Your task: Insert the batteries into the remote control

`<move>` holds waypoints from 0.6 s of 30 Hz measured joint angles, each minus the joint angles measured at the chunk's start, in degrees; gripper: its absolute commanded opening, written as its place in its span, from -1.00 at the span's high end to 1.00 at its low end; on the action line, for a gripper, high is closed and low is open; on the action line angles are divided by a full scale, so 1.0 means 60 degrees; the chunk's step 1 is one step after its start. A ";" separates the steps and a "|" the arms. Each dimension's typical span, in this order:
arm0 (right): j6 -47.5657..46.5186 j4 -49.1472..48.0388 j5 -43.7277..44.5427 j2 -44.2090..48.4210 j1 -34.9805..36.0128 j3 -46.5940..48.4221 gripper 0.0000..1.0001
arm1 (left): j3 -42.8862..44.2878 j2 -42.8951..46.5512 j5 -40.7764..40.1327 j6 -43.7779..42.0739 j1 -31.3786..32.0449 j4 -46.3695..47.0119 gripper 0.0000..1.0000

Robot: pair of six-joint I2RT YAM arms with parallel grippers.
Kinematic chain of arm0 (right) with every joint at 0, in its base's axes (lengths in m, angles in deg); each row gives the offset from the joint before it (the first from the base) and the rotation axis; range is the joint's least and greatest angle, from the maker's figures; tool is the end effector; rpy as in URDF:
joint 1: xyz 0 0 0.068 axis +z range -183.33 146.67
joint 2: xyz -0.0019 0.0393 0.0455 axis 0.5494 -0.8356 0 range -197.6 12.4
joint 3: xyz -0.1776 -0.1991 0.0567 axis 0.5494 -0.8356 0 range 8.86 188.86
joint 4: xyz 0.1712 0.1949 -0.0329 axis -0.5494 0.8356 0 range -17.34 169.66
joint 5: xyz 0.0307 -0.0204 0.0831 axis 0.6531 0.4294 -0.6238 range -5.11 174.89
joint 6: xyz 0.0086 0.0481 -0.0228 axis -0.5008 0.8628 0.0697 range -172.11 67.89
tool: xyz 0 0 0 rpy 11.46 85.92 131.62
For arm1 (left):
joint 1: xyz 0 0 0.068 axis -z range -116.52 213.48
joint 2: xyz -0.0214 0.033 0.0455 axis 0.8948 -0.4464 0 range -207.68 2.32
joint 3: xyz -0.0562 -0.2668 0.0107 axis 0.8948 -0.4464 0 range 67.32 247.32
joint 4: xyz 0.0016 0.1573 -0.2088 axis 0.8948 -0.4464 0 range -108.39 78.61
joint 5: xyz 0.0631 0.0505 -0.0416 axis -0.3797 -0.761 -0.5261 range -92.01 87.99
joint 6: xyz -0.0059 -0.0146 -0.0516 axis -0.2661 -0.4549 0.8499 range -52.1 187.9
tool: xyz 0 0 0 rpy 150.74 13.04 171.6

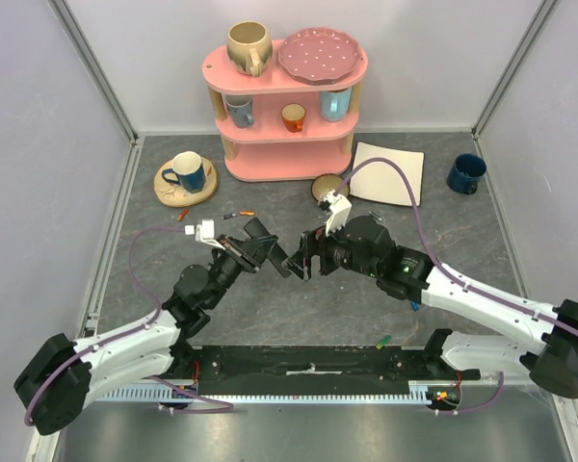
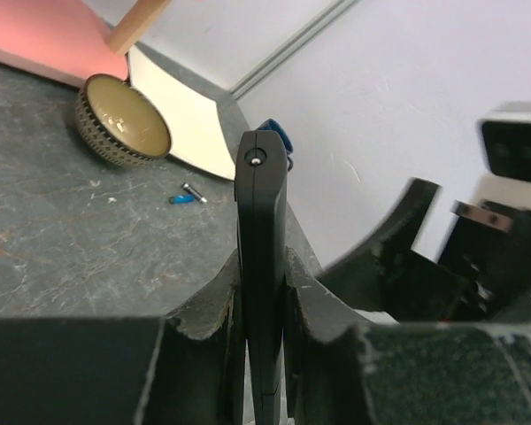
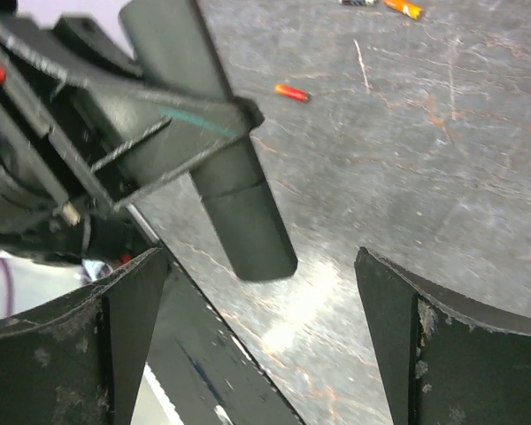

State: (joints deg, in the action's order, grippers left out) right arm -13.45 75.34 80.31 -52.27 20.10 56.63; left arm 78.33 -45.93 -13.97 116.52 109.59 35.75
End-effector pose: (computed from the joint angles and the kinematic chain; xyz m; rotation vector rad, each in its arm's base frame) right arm 0.1539 0.2122 0.3017 -0.3267 2.0631 1.1188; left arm 0.1320 -0.1266 0.2287 -0.2206 1.5007 -1.2106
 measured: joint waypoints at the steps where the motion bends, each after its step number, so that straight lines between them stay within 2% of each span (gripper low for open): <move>1: -0.0324 0.0543 0.0306 0.0007 0.0127 0.0211 -0.88 | 0.0026 -0.0131 0.0106 0.0175 -0.0138 -0.0036 0.96; 5: -0.1333 0.2386 0.1417 -0.0018 0.0860 0.0962 -0.85 | 0.0066 -0.0918 0.0841 0.1096 -0.0871 0.0000 0.96; 8: -0.1683 0.3187 0.2073 -0.0124 0.1344 0.1333 -0.83 | 0.0193 -0.1716 0.1668 0.1792 -0.1322 0.0051 0.96; 18: -0.1876 0.4266 0.3504 -0.1126 0.2004 0.1905 -0.79 | 0.0903 -0.3304 0.3825 0.3206 -0.1909 0.0900 0.96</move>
State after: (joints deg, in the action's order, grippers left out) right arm -24.71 100.93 101.33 -59.02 32.12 68.06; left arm 83.75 -65.75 8.98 135.75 98.14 41.15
